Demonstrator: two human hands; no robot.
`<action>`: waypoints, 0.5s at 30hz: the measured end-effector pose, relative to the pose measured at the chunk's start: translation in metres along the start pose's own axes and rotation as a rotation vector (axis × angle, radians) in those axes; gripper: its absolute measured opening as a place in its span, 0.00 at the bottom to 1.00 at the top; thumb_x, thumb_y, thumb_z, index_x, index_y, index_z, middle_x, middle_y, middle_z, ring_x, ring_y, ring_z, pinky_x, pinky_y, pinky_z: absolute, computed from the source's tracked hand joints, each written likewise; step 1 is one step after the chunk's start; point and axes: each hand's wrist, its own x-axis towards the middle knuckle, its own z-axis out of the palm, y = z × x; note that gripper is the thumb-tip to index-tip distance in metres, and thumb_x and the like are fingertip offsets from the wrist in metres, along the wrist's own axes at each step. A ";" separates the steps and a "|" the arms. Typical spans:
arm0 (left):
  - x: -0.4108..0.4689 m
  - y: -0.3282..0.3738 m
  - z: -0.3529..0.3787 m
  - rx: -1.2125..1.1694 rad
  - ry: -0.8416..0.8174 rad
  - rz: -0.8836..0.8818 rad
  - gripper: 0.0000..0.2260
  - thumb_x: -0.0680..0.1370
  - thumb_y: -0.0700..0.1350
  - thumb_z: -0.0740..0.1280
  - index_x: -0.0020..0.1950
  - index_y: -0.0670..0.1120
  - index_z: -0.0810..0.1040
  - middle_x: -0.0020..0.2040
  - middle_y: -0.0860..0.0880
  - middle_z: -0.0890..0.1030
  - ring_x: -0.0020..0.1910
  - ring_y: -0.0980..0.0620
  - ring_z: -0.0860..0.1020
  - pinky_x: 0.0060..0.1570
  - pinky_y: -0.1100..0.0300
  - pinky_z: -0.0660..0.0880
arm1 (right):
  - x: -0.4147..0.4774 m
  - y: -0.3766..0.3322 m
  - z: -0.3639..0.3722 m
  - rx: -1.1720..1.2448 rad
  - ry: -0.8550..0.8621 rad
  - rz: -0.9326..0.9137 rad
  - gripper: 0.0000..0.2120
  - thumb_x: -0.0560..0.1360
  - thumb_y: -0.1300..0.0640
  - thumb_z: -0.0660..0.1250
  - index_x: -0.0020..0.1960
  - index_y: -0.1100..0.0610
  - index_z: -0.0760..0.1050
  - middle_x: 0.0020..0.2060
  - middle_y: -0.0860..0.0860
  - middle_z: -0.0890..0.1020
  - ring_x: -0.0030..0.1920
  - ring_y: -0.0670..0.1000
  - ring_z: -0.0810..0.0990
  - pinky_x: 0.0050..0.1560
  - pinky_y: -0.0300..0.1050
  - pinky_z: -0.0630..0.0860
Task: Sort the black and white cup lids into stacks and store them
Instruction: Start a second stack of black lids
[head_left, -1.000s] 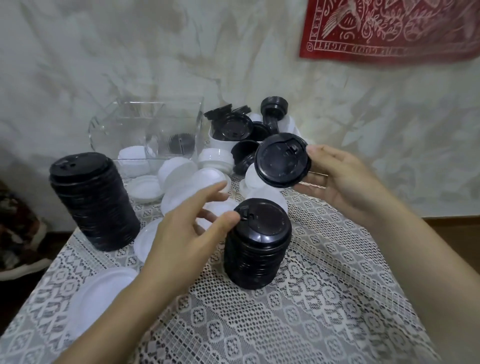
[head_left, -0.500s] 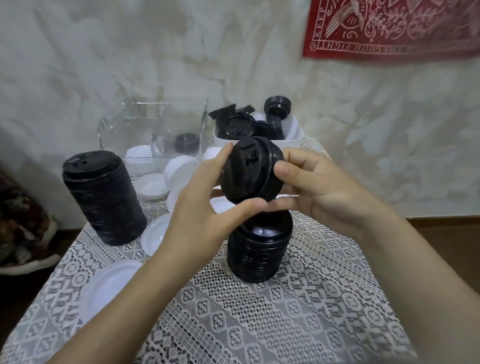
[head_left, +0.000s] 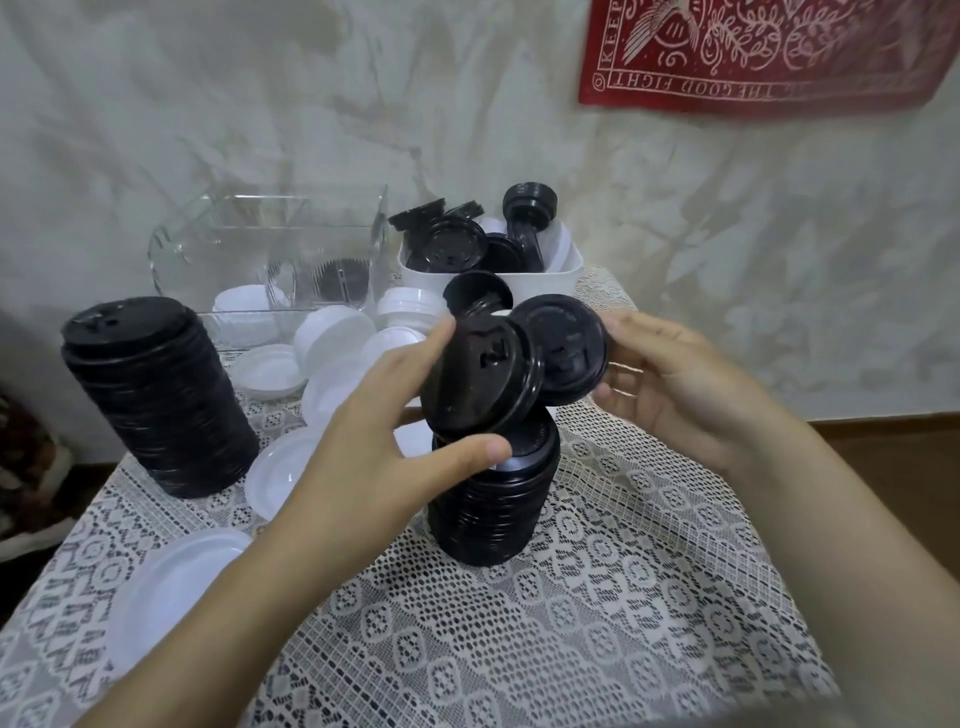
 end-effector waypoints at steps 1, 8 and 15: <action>0.000 -0.001 0.001 0.002 -0.014 0.000 0.41 0.67 0.63 0.77 0.77 0.68 0.64 0.66 0.71 0.73 0.69 0.68 0.72 0.65 0.66 0.69 | 0.001 0.002 -0.003 0.027 0.028 0.022 0.07 0.72 0.54 0.70 0.48 0.55 0.82 0.41 0.51 0.84 0.38 0.47 0.79 0.36 0.37 0.80; -0.001 -0.004 0.003 0.075 -0.163 -0.025 0.39 0.69 0.66 0.73 0.78 0.69 0.62 0.72 0.66 0.69 0.74 0.63 0.68 0.75 0.51 0.66 | 0.013 0.031 -0.042 -0.025 0.096 0.238 0.05 0.80 0.56 0.68 0.54 0.54 0.81 0.40 0.49 0.83 0.36 0.45 0.80 0.35 0.38 0.80; -0.001 -0.003 0.007 0.136 -0.198 0.016 0.27 0.71 0.63 0.71 0.71 0.68 0.73 0.75 0.68 0.67 0.75 0.66 0.66 0.74 0.51 0.67 | 0.014 0.041 -0.054 -0.437 0.131 0.304 0.10 0.85 0.53 0.64 0.54 0.56 0.81 0.36 0.50 0.83 0.35 0.47 0.80 0.37 0.42 0.81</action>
